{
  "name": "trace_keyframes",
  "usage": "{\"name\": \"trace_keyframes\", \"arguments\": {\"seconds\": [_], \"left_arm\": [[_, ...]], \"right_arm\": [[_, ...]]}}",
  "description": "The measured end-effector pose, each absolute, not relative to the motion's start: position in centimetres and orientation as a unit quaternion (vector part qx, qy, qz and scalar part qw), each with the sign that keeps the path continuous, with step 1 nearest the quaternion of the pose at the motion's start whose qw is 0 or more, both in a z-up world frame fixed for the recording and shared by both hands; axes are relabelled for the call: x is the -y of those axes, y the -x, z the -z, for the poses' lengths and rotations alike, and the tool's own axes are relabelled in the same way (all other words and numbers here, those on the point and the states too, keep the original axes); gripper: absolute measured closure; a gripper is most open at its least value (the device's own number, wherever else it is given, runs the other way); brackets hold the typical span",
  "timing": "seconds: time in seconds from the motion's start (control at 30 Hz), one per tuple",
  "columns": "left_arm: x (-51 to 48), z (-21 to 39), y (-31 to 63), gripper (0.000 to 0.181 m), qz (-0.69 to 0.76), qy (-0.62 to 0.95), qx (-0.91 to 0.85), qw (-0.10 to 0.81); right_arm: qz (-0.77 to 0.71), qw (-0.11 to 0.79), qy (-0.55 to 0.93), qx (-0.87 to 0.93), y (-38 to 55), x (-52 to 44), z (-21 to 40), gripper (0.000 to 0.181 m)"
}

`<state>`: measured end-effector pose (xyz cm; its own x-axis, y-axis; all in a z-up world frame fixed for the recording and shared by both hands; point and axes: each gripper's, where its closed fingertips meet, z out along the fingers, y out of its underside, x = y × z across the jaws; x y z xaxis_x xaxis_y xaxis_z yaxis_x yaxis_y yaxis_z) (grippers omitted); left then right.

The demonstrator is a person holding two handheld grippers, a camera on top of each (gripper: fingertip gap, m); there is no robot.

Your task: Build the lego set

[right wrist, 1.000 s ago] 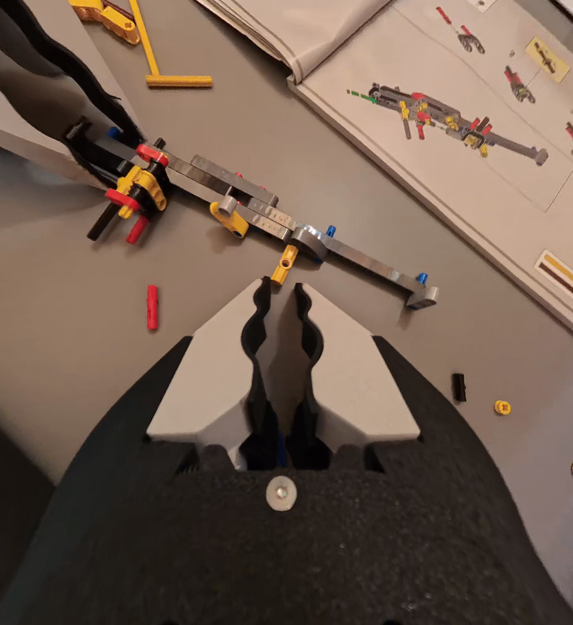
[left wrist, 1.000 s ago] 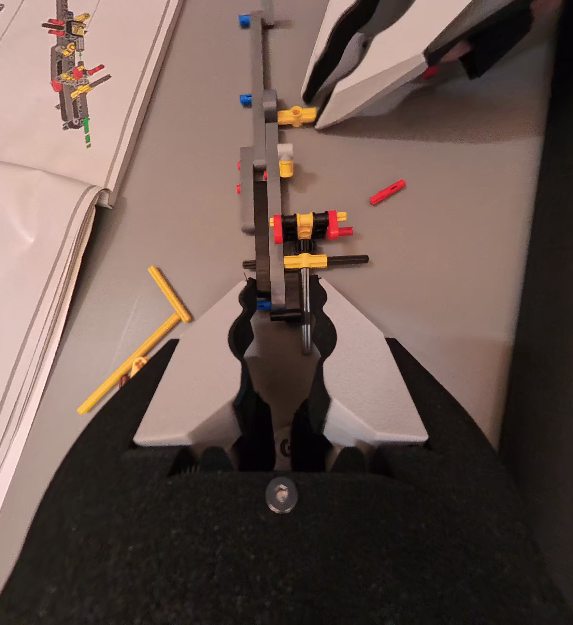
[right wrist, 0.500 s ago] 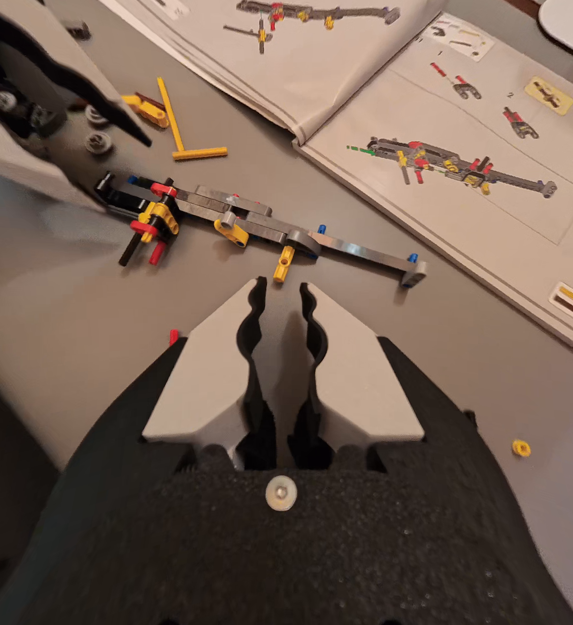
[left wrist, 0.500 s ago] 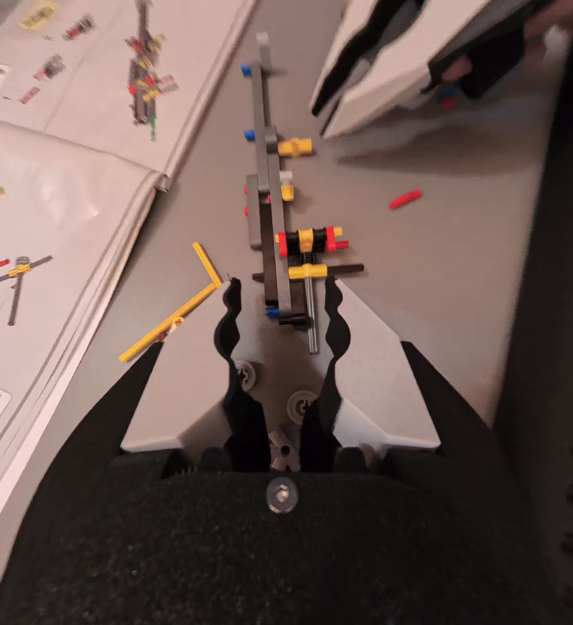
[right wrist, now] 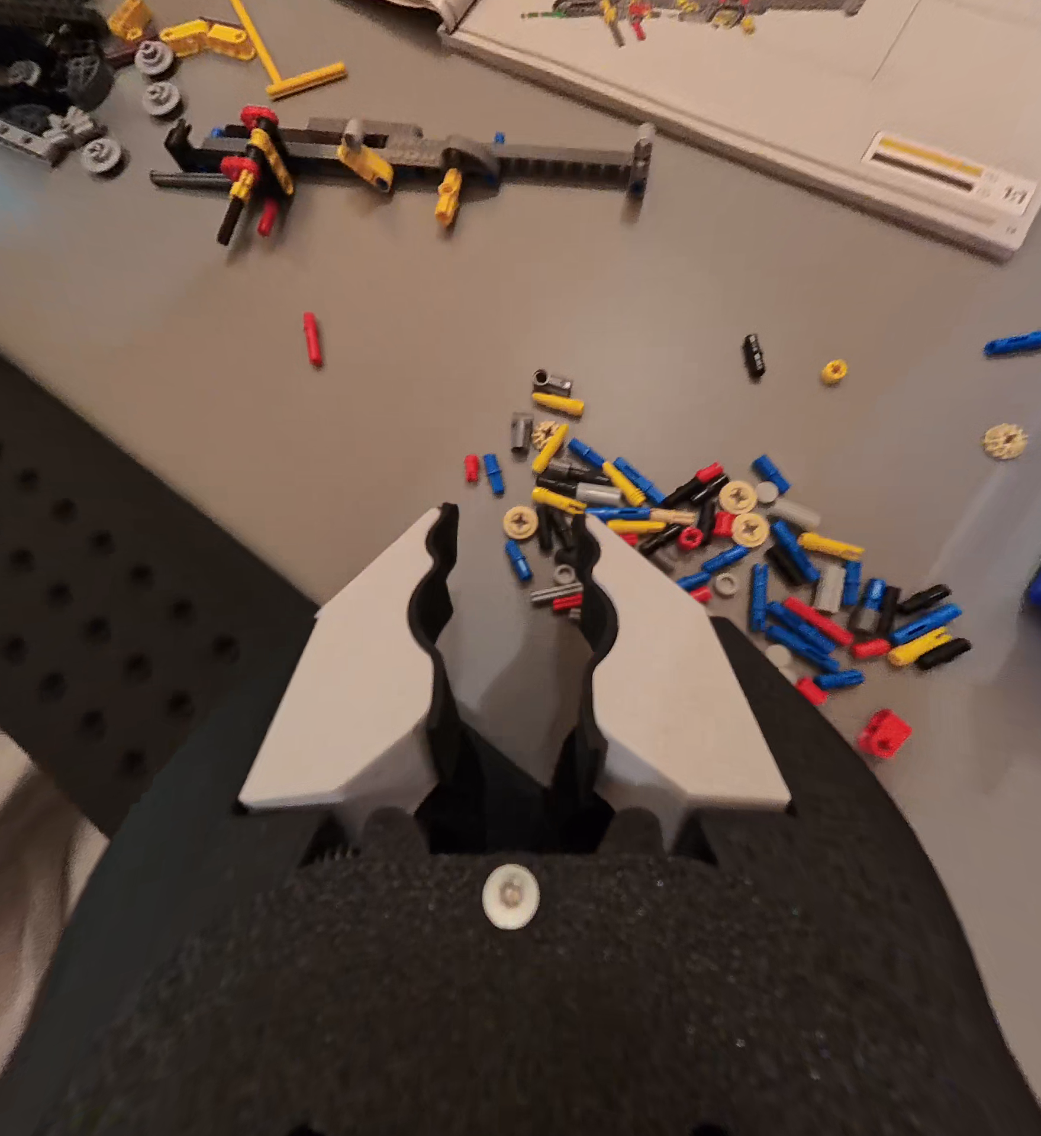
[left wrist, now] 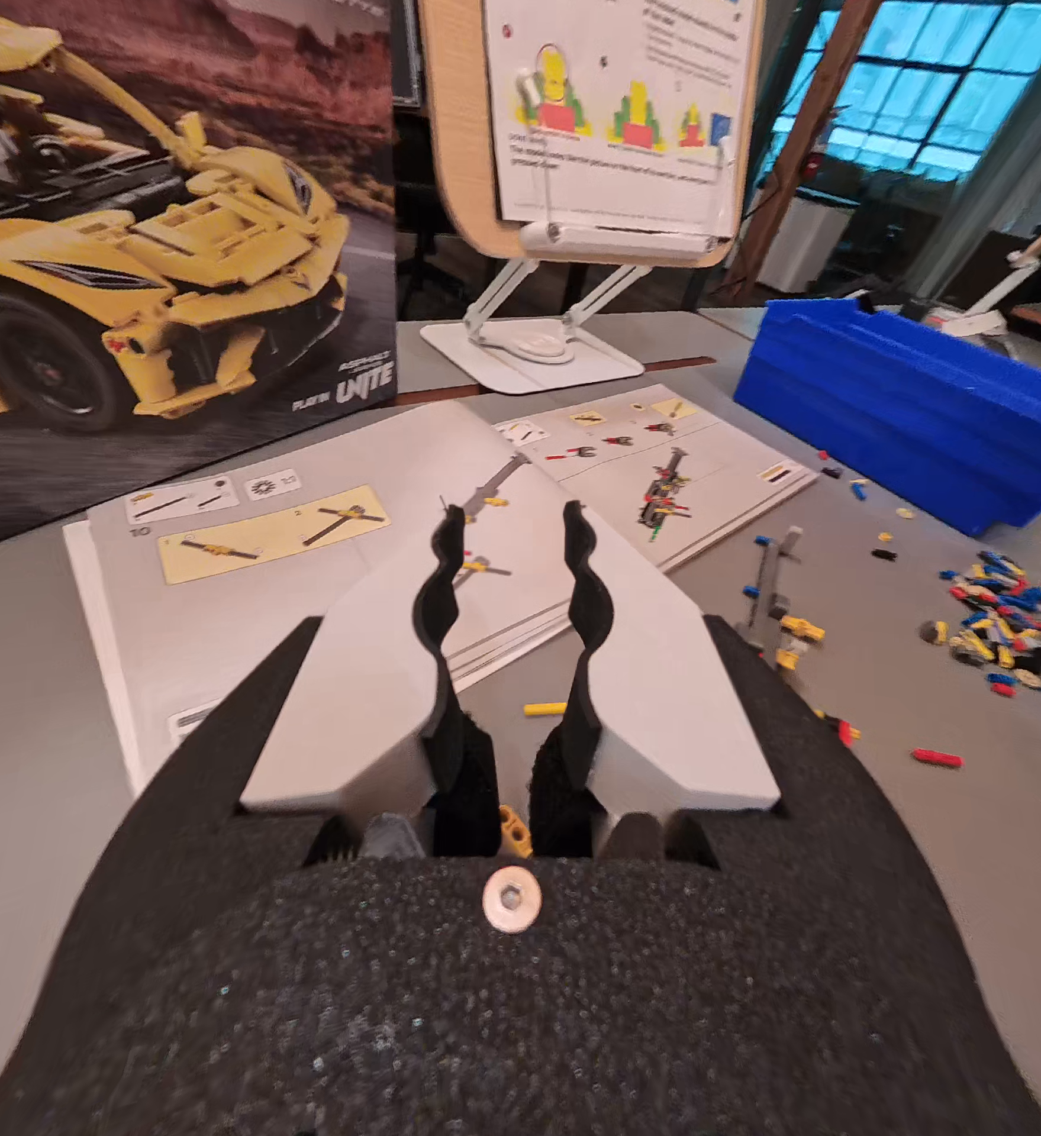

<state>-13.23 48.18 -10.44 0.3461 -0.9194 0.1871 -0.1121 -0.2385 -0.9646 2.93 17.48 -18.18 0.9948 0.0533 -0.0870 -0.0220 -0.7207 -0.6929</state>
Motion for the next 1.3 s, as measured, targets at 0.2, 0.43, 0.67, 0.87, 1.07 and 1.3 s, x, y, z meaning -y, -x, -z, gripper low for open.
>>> {"name": "trace_keyframes", "arguments": {"seconds": [0.2,0.43,0.67,0.87,1.07,1.3], "left_arm": [[-48.5,11.6,13.3,0.151,0.391,0.678,-0.396,0.48],[-48.7,11.6,13.6,0.152,0.386,0.677,-0.393,0.488],[-48.6,11.9,13.2,0.152,0.373,0.676,-0.406,0.488],[-48.5,12.1,13.2,0.152,0.361,0.674,-0.415,0.494],[-48.4,12.0,13.1,0.152,0.356,0.671,-0.42,0.497],[-48.2,12.1,13.3,0.152,0.357,0.671,-0.421,0.495]], "right_arm": [[-0.036,0.363,0.93,0.037,-0.8,-18.0,19.6,0.153],[0.037,0.345,0.938,-0.014,-6.7,-14.7,19.0,0.158],[0.063,0.355,0.93,-0.073,-10.2,-12.8,18.9,0.156],[0.109,0.351,0.922,-0.118,-14.1,-11.1,18.8,0.157],[0.093,0.376,0.916,-0.102,-13.8,-13.3,18.8,0.161],[0.034,0.361,0.922,-0.135,-12.9,-15.1,19.8,0.153]]}}
